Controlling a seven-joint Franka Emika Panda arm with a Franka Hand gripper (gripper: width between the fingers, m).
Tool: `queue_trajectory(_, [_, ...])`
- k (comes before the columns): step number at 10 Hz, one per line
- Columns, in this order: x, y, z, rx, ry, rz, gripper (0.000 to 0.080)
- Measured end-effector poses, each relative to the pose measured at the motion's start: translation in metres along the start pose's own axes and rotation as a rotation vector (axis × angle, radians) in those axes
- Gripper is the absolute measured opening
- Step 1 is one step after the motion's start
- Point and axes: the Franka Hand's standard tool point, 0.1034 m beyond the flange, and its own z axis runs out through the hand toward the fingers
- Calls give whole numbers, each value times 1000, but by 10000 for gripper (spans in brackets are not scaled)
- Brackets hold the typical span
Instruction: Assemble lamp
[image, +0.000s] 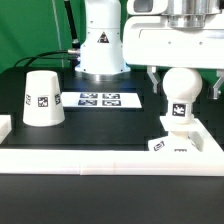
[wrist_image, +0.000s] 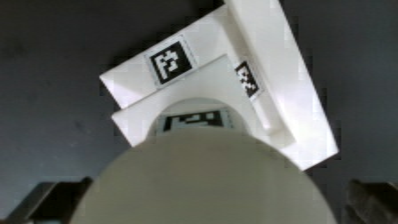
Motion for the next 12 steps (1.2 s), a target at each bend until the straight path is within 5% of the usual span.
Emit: queue_trajectory(12, [2,3,0,-13,1,-893,698])
